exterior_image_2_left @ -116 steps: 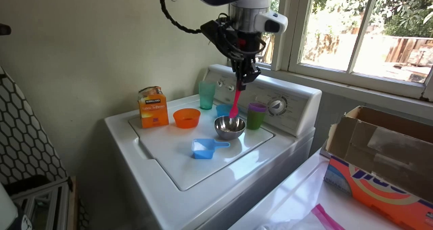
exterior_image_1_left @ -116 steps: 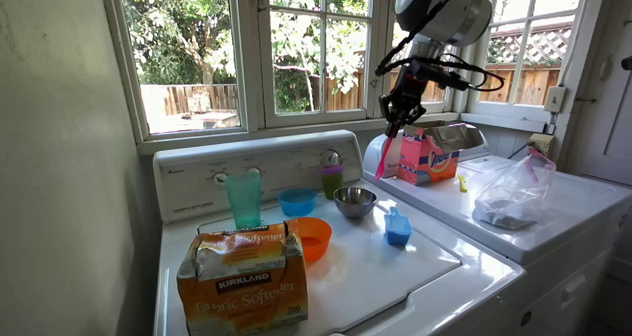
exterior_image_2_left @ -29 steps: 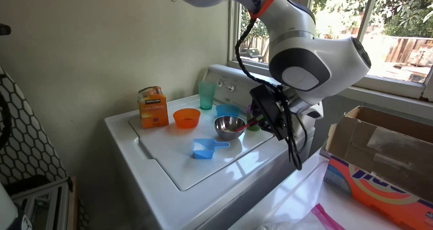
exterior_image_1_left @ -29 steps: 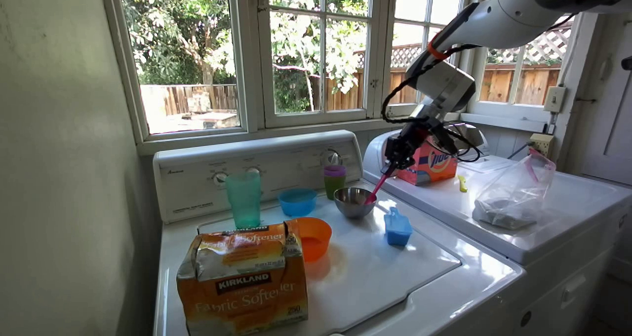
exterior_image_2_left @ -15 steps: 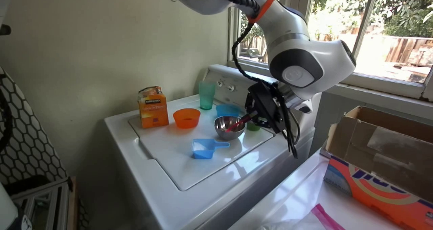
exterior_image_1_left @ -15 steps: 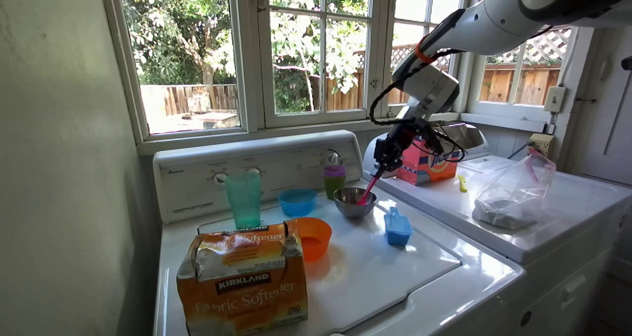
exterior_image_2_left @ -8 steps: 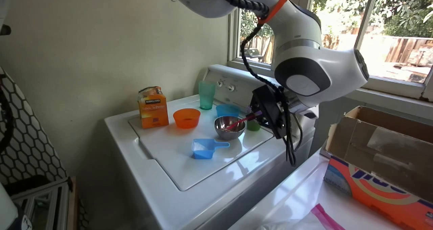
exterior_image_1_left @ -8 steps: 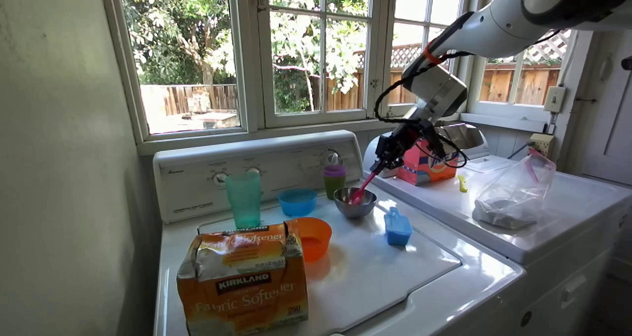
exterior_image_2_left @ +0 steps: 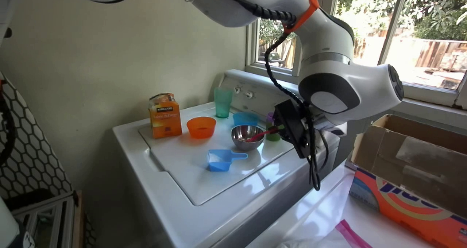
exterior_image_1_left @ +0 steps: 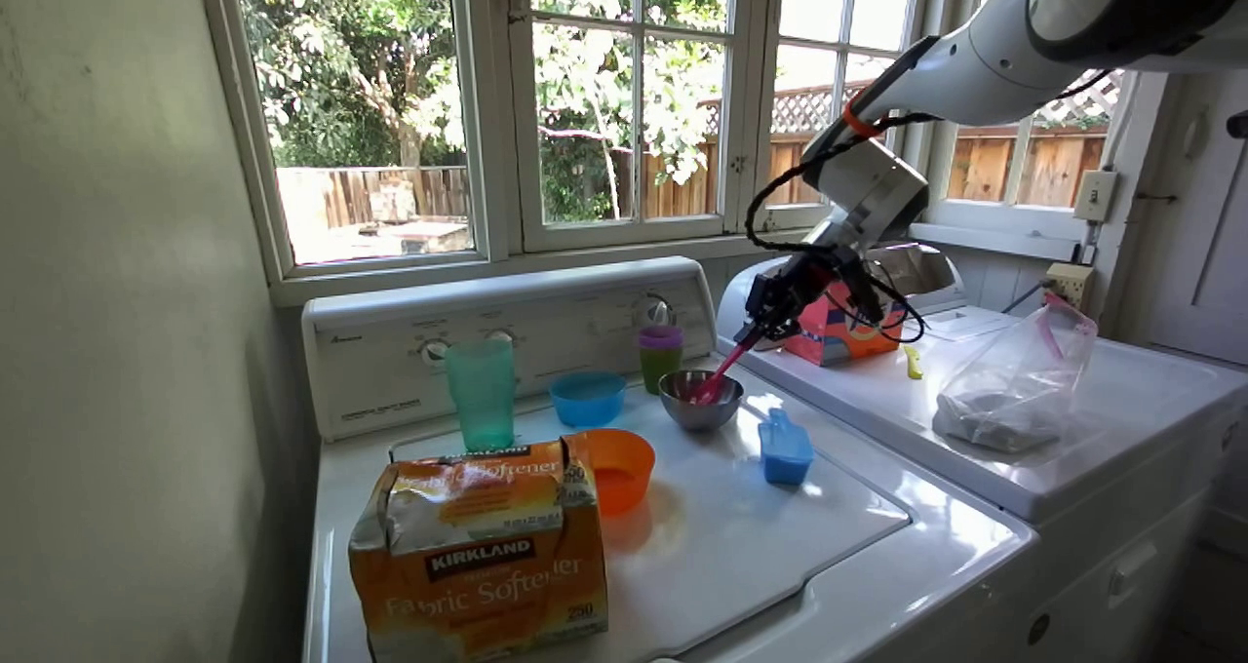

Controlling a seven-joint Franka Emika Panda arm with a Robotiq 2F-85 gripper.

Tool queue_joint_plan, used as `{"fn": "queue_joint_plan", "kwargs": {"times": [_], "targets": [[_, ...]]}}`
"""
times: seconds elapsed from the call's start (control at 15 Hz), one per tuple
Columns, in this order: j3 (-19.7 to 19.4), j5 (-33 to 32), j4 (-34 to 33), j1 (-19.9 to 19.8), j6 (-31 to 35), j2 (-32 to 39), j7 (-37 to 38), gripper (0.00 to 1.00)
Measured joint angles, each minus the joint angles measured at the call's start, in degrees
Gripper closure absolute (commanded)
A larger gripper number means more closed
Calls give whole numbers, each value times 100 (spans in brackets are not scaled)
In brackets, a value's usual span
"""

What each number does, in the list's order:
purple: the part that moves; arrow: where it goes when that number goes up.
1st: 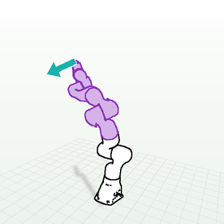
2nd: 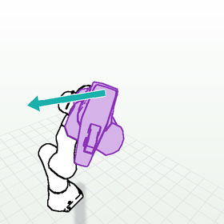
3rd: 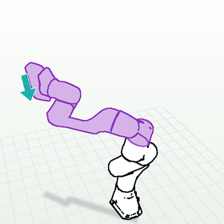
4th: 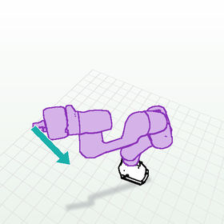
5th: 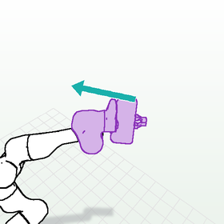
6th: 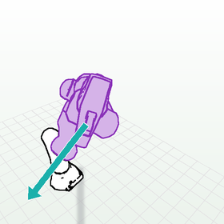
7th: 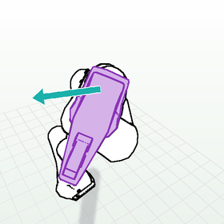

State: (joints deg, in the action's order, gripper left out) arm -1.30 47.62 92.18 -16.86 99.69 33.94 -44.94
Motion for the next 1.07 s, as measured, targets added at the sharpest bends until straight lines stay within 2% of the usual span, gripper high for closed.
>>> {"fn": "queue_joint_plan", "kwargs": {"times": [0.33,0.67,0.87,1.07], "targets": [[-23,-300,12,228,423,-73,93,97],[-41,-318,173,231,993,-278,128,97],[-65,-335,262,209,995,-363,287,97],[-63,-416,273,208,721,-343,451,97]]}}
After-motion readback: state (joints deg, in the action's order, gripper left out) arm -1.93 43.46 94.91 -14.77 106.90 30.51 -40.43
